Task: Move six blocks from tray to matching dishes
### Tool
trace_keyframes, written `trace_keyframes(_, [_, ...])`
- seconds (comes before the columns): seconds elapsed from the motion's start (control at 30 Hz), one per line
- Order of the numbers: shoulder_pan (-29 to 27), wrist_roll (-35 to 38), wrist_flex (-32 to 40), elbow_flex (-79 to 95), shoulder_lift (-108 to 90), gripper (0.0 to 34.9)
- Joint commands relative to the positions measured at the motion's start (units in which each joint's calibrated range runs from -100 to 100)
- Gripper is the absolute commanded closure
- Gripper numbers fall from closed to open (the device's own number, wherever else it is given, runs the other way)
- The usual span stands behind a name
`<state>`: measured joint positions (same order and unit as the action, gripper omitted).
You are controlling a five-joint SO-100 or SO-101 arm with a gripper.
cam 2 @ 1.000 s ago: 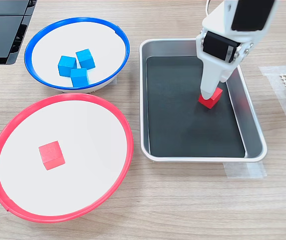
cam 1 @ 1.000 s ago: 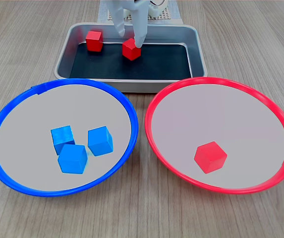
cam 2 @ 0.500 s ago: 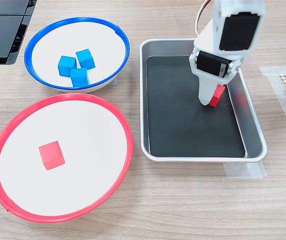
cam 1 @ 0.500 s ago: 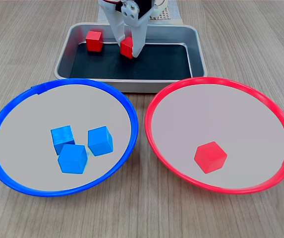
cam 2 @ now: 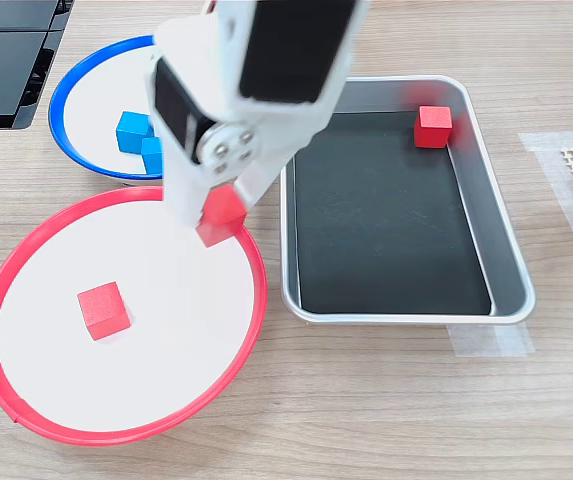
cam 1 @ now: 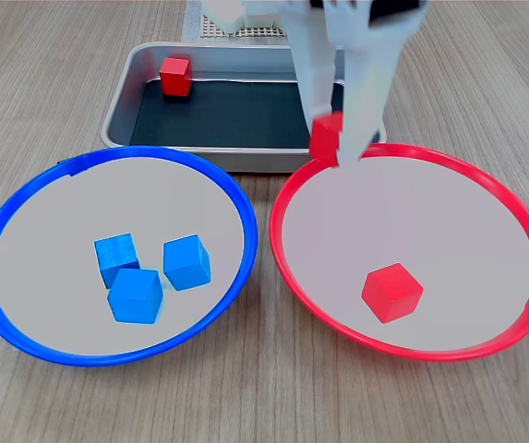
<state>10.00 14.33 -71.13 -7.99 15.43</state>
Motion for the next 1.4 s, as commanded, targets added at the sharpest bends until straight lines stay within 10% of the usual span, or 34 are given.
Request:
trace_keyframes(0.0, [2.7,-1.2,6.0,-7.0,6.8,34.5])
trace_keyframes(0.17, [3.8,0.0,9.3,-5.7,8.1,13.7])
trace_keyframes(0.23, [3.5,0.1,8.5,-4.2,5.4,17.1])
trace_keyframes(0.37, [0.6,1.4,2.2,3.4,-5.4,34.6])
trace_keyframes(0.6, [-16.8,12.4,-11.4,29.9,-30.4,34.7])
trace_keyframes(0.8, [-32.9,27.8,-2.9,50.7,-40.1,34.0])
trace_keyframes(0.87, [-36.7,33.7,2.4,55.8,-41.7,28.1])
trace_keyframes(1.0, [-38.1,38.7,4.6,57.8,-42.3,17.8])
trace_keyframes(1.37, [-40.3,46.6,5.1,59.2,-42.4,17.6])
